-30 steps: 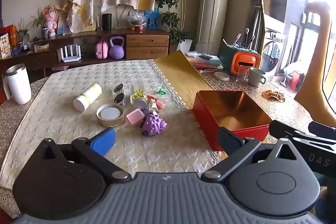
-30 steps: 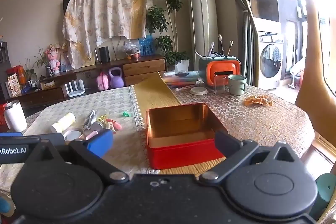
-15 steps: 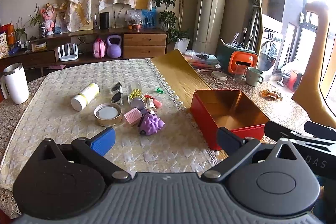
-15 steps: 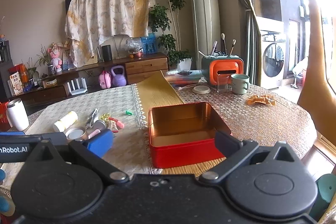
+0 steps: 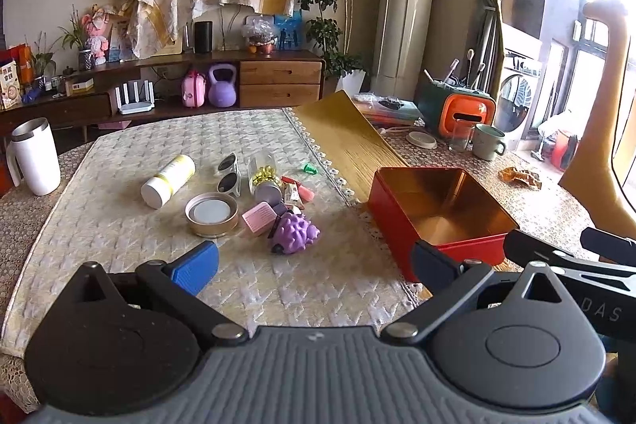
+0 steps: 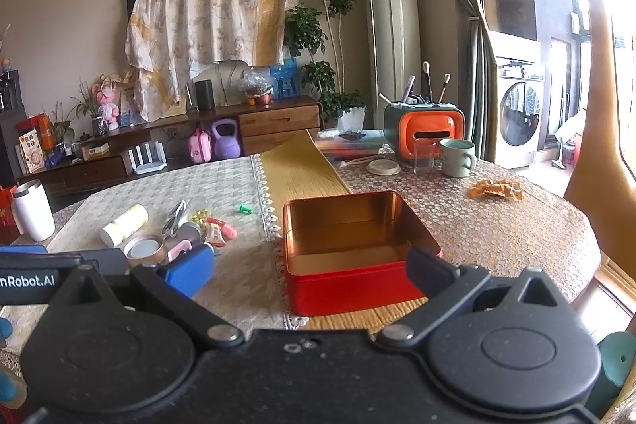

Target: Organize rigid objects

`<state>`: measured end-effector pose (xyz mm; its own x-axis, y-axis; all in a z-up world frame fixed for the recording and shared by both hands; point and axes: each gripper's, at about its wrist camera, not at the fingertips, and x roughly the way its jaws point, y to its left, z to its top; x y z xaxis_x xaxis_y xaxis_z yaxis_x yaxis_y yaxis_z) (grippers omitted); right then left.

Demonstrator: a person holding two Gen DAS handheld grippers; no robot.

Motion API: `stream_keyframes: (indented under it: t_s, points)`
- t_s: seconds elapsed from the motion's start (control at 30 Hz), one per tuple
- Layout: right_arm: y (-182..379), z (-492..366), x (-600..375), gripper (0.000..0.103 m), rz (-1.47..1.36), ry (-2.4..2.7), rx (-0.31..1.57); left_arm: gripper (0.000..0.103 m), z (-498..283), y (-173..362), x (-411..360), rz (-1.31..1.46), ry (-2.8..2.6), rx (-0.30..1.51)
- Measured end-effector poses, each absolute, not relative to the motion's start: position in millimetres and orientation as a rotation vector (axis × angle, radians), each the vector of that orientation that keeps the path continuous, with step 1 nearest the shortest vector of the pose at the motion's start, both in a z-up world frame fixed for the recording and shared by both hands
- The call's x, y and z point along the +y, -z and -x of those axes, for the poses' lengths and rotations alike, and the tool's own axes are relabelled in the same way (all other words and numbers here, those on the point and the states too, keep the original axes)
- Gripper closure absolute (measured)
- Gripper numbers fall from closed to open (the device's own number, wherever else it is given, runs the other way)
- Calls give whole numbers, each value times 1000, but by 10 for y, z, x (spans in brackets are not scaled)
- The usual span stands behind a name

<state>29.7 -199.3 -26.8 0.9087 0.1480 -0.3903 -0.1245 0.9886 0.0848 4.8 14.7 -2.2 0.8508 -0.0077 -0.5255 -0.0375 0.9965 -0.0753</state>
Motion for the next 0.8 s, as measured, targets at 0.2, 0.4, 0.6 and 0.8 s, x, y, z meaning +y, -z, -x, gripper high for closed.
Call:
stream_keyframes:
  t_s: [0.2,0.4,0.6,0.8]
  points:
    - [266,-307,-1974,0,-46,-147,410,0,-52,35,171,89,-25,554]
    - [292,-344,-1937,0,-27,-157,418,0,-77,60,205,103,-34,559]
    - [325,-443,-1859,0,8,-190,429,0,-181,96,290,98,-39,561]
    - [378,-679,-1701,0,55,-285,457,0,-406,185,465,70,-56,567]
